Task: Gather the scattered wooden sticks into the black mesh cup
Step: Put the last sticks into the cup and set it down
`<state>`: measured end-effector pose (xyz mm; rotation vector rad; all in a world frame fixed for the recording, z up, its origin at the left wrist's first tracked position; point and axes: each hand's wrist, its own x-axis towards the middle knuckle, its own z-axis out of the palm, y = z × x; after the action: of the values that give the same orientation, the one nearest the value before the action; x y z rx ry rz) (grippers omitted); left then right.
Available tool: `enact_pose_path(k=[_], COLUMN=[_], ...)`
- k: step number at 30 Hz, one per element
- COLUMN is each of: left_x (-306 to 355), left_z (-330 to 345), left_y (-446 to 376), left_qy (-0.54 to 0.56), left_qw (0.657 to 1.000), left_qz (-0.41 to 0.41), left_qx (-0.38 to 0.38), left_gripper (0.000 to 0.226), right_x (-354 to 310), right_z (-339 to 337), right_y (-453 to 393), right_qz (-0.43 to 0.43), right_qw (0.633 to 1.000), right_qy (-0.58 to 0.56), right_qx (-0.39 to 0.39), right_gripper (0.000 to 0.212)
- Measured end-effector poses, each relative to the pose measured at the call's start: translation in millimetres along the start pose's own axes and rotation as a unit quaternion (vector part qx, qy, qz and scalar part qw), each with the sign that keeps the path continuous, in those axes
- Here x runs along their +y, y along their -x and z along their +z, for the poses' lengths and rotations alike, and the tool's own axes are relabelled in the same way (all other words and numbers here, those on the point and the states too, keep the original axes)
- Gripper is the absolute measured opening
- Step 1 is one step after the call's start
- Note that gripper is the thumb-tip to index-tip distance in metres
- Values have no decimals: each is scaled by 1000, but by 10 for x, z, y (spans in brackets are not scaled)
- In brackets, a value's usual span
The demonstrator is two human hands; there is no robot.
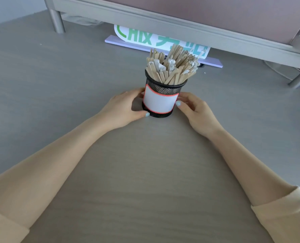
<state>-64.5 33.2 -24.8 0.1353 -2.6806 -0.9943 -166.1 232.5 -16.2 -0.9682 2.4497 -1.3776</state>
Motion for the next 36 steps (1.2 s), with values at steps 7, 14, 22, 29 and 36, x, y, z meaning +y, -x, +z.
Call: enact_pose_path(k=[7,14,22,29,36], left_x=[23,156,433,633,664], left_z=[103,257,689,1162,1371], left_y=[-101,-314,-1035,-1820,-2299], left_qy=[-2,37,92,120,108], left_qw=[1000,998,995,992,990], left_qz=[-27,-42,-24,7,34], left_qx=[3,-6,-10,-44,-87], left_gripper=[64,56,53,52,55], right_x=[72,167,532,921,1158], right_z=[19,-127,-585,-1043,-1294], right_y=[92,35,-326,-618,-834], right_qz=[-8,-4,8,22,47], right_qw=[998,999,998,991,987], right_qy=[0,20,38,57,85], right_qx=[-62,-40,48,116,131], right_gripper=[67,95,97,97,95])
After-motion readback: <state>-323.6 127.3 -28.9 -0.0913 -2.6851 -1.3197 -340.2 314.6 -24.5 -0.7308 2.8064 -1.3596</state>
